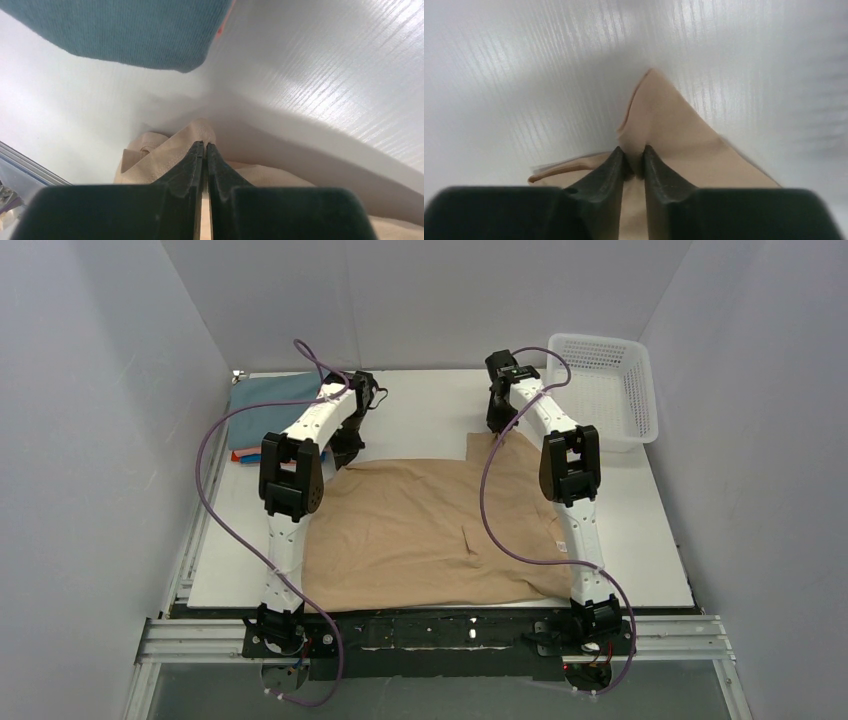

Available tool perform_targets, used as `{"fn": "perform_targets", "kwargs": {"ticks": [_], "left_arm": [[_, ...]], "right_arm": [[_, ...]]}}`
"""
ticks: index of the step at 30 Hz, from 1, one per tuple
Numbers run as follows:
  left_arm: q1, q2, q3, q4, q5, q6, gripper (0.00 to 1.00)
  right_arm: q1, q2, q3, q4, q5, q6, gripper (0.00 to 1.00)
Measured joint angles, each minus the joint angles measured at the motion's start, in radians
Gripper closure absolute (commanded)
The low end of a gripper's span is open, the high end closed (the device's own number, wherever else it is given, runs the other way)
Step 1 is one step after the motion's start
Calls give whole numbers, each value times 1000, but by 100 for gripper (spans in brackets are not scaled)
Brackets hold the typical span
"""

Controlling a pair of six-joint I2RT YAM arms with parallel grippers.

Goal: Fold and stack the t-shirts
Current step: Grab the side of the flattened tshirt furthest away from the robot with both arms, then fold the other side of the tshirt into a rectangle

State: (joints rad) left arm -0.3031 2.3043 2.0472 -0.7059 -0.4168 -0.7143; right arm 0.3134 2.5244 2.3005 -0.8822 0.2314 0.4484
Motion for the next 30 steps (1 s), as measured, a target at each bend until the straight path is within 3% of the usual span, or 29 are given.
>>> {"fn": "perform_targets", "kwargs": {"ticks": [5,9,18,30], "left_arm": [[0,-7,-13,2,7,1,100],[0,-24,-42,13,12,0,100],[-3,-185,-223,63,36,-6,100],[-39,-485,-584,213,62,7,100]], "right_arm": [[0,-11,-13,15,2,-15,98],[1,-52,-80,51,2,-55,99],[18,-480,-578,231,-23,-111,99],[90,-857,-983,372,-29,-111,99]]}}
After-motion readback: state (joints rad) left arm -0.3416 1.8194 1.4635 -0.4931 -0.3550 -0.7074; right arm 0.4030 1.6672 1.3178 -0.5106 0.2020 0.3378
